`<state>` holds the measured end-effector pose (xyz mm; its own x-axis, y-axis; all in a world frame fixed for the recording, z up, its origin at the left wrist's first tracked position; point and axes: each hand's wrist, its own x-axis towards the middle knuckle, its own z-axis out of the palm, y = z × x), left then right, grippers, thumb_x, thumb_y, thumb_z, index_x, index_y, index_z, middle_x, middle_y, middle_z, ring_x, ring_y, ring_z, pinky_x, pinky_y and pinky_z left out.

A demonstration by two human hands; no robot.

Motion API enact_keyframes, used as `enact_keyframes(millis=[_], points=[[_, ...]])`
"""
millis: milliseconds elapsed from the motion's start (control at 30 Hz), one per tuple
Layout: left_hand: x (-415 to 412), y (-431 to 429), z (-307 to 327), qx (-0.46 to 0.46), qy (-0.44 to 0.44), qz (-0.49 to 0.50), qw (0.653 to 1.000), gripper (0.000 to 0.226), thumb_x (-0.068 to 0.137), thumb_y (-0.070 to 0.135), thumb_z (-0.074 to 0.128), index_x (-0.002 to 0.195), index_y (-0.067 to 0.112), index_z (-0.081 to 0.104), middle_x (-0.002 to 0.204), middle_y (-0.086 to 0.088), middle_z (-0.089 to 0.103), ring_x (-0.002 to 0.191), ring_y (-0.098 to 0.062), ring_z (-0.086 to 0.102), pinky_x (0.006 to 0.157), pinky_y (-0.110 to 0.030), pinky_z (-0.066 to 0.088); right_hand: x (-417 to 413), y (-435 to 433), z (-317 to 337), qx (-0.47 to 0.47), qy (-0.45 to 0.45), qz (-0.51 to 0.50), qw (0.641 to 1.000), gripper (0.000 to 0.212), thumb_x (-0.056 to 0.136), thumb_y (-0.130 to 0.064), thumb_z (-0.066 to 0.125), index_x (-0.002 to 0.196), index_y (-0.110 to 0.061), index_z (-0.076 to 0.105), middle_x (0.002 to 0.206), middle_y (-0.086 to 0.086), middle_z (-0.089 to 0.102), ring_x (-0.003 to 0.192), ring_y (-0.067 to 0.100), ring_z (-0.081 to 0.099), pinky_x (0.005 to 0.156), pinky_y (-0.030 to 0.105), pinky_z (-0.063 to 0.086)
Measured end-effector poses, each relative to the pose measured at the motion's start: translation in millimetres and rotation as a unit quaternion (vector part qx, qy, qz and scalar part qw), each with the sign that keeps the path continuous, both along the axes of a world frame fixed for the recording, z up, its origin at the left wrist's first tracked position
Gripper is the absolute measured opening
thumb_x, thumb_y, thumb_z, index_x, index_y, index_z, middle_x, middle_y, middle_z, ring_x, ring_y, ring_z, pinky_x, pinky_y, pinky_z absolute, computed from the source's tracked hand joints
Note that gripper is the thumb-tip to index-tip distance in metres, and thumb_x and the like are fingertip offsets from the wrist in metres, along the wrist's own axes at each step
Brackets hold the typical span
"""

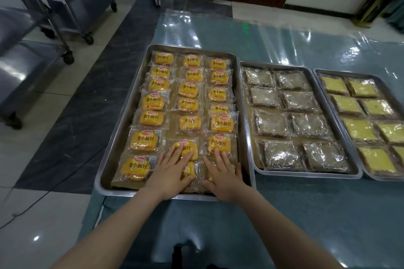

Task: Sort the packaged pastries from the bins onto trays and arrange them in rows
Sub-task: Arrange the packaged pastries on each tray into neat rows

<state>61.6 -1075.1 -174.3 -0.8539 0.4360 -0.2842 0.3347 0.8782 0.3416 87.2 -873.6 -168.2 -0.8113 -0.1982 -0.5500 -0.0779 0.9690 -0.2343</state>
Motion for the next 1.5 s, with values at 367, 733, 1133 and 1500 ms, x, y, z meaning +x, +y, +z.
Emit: enact_keyframes(millis=[367,733,1133,1500], points=[[-2,0,2,-0.011,-0.017,-0.010,1.000,0.077,0.092,0.057,0.039,0.145,0.041,-0.014,0.147,0.008,-0.032,0.138,-0.015,-0.028,0.111,-0.041,-0.011,35,9,23,-0.130,0.207,-0.133,0.961,0.052,0.097,-0.019,0.049,0.145,-0.033,0.036,0.155,-0.008,0.025,0.144,0.014,0.017,0.112,0.028,0.021],[-4,-1,5,-0.032,-0.086,-0.043,0.995,0.087,0.092,0.058,0.038,0.133,0.040,-0.036,0.140,0.003,-0.048,0.129,-0.020,-0.043,0.109,-0.045,-0.020,27,13,18,-0.105,0.146,-0.121,0.976,0.055,0.091,-0.024,0.061,0.141,-0.034,0.040,0.152,-0.009,0.030,0.145,0.015,0.012,0.113,0.033,0.024],[1,0,5,-0.055,-0.020,-0.051,0.997,0.079,0.091,0.062,0.028,0.133,0.043,-0.036,0.138,0.005,-0.050,0.126,-0.014,-0.047,0.101,-0.045,-0.028,12,5,31,-0.101,0.285,-0.114,0.946,0.047,0.092,-0.033,0.056,0.137,-0.021,0.048,0.145,0.003,0.043,0.136,0.024,0.031,0.114,0.034,0.020],[-45,32,38,-0.001,0.024,0.041,0.999,0.058,0.100,0.032,0.032,0.149,0.032,0.000,0.153,0.000,-0.022,0.142,-0.022,-0.017,0.109,-0.036,-0.010,-43,-2,9,-0.052,0.210,-0.090,0.972,0.057,0.095,-0.041,0.047,0.147,-0.030,0.027,0.157,-0.001,0.021,0.146,0.028,0.004,0.117,0.051,0.005]])
